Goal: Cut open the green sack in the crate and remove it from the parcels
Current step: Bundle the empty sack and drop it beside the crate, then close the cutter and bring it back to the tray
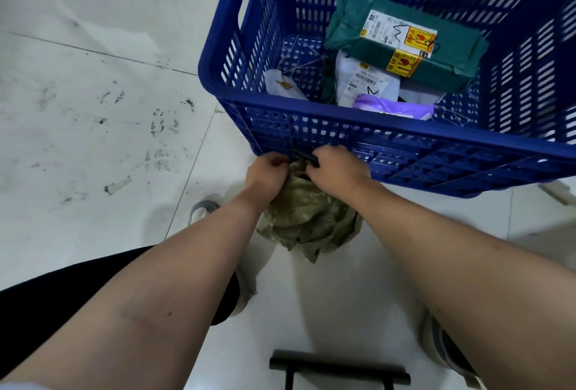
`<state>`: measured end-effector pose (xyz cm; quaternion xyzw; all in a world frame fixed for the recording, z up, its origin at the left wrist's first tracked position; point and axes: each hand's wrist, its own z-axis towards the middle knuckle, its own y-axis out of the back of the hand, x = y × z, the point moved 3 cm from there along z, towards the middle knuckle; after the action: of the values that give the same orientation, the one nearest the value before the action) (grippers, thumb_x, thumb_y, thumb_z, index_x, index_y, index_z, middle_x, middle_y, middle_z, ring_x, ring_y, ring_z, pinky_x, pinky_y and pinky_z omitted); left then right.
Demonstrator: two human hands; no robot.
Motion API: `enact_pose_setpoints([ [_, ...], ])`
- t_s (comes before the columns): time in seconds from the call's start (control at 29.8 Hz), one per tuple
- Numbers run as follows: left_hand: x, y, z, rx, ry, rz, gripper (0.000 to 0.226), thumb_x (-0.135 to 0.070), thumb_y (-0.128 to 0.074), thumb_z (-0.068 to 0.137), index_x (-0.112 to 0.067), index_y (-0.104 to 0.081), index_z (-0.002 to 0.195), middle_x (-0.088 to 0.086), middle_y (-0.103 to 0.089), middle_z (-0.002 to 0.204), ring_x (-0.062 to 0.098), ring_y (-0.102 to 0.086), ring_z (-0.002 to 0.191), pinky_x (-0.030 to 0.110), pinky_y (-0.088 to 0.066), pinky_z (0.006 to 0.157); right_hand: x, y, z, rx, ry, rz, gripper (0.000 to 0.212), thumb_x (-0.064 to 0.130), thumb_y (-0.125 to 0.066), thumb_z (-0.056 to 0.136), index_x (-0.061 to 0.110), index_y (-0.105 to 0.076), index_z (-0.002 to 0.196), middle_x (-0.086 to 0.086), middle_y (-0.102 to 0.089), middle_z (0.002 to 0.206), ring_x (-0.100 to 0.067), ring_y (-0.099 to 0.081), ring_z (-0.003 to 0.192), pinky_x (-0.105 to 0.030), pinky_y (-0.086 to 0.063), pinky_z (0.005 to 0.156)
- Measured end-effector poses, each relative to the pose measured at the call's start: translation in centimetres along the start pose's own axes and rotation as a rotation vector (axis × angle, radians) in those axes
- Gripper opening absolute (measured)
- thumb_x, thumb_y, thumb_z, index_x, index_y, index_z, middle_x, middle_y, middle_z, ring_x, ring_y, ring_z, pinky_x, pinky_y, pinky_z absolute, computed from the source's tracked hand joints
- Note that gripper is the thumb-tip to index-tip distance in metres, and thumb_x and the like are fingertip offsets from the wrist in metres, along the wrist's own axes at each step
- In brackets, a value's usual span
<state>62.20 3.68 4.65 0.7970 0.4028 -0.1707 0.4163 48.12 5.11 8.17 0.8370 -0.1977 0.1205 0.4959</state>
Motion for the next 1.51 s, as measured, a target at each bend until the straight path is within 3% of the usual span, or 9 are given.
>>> enact_pose_setpoints([
  [0.17,-2.2,2.2,-2.1,-0.051,-0.171,0.108,0.029,-0.015,-0.05,0.091,-0.017,-0.072,0.111,0.005,-0.071,0.116,0.026,-0.062,0.11,0.037,-0.05,0.098,1.6,2.8,-2.3,-0.063,0.085,-0.01,0.023,0.032,-0.049,0.095,0.013,-0.06,0.091,-0.009,-0.062,0.092,-0.034,-0.063,0.092,-0.038,-0.052,0.071],
  [0.37,-5.9,4.8,-5.6,-0.115,-0.263,0.187,0.021,-0.021,-0.053,0.088,-0.017,-0.071,0.098,0.004,-0.072,0.1,0.023,-0.064,0.091,0.036,-0.053,0.083,3.9,6.7,-4.8,-0.101,0.121,-0.087,0.019,0.033,-0.048,0.096,0.016,-0.057,0.094,-0.005,-0.054,0.09,-0.032,-0.059,0.089,-0.034,-0.042,0.065],
  [0.57,-10.1,7.5,-9.2,-0.144,-0.343,0.217,0.022,-0.024,-0.052,0.086,-0.015,-0.072,0.091,0.006,-0.073,0.096,0.027,-0.065,0.092,0.032,-0.048,0.074,5.4,11.5,-8.1,-0.248,0.148,-0.124,0.023,0.032,-0.048,0.094,0.012,-0.059,0.098,-0.009,-0.054,0.089,-0.033,-0.057,0.085,-0.034,-0.041,0.065],
  [0.74,-14.4,8.8,-13.3,-0.098,-0.461,0.08,0.011,-0.02,-0.06,0.085,-0.02,-0.067,0.095,-0.004,-0.065,0.084,0.018,-0.058,0.084,0.031,-0.045,0.074,5.6,16.2,-11.5,-0.35,0.117,-0.135,0.027,0.032,-0.046,0.094,0.012,-0.061,0.105,-0.008,-0.059,0.089,-0.032,-0.057,0.081,-0.033,-0.04,0.063],
  [0.87,-18.9,8.8,-16.1,0.024,-0.571,-0.102,0.023,-0.011,-0.062,0.084,-0.02,-0.059,0.104,0.002,-0.064,0.079,0.02,-0.058,0.077,0.038,-0.049,0.078,4.3,20.6,-14.4,-0.421,0.063,-0.119,0.019,0.03,-0.048,0.091,0.014,-0.057,0.092,-0.006,-0.054,0.084,-0.031,-0.05,0.076,-0.032,-0.04,0.065],
  [1.04,-24.0,6.6,-17.7,0.071,-0.66,-0.166,0.008,-0.016,-0.055,0.091,-0.02,-0.061,0.089,0.0,-0.064,0.078,0.018,-0.058,0.075,0.035,-0.05,0.077,1.5,24.5,-15.9,-0.452,0.056,-0.095,0.019,0.031,-0.051,0.088,0.014,-0.057,0.086,-0.006,-0.057,0.082,-0.03,-0.054,0.077,-0.032,-0.041,0.065],
  [1.17,-26.8,4.3,-16.0,0.083,-0.646,-0.209,0.02,-0.01,-0.053,0.093,-0.019,-0.062,0.078,0.003,-0.063,0.078,0.018,-0.056,0.072,0.037,-0.05,0.079,-1.0,26.2,-14.9,-0.464,0.047,-0.084,0.019,0.029,-0.05,0.088,0.012,-0.059,0.085,-0.005,-0.056,0.083,-0.029,-0.054,0.077,-0.032,-0.041,0.064],
  [1.34,-30.3,0.9,-11.4,0.152,-0.554,-0.221,0.019,-0.01,-0.054,0.093,-0.017,-0.064,0.079,0.002,-0.059,0.07,0.011,-0.051,0.063,0.022,-0.04,0.059,-5.0,27.8,-10.8,-0.458,0.003,-0.083,0.025,0.03,-0.047,0.09,0.013,-0.064,0.099,-0.006,-0.062,0.094,-0.028,-0.06,0.083,-0.036,-0.049,0.067],
  [1.51,-34.9,-3.7,-7.0,0.154,-0.507,-0.221,0.02,-0.015,-0.053,0.096,-0.02,-0.064,0.08,0.001,-0.061,0.072,0.016,-0.055,0.07,0.033,-0.047,0.076,-10.6,30.5,-7.6,-0.518,-0.051,-0.023,0.029,0.032,-0.045,0.095,0.017,-0.066,0.107,-0.007,-0.064,0.106,-0.029,-0.059,0.09,-0.036,-0.048,0.069],
])
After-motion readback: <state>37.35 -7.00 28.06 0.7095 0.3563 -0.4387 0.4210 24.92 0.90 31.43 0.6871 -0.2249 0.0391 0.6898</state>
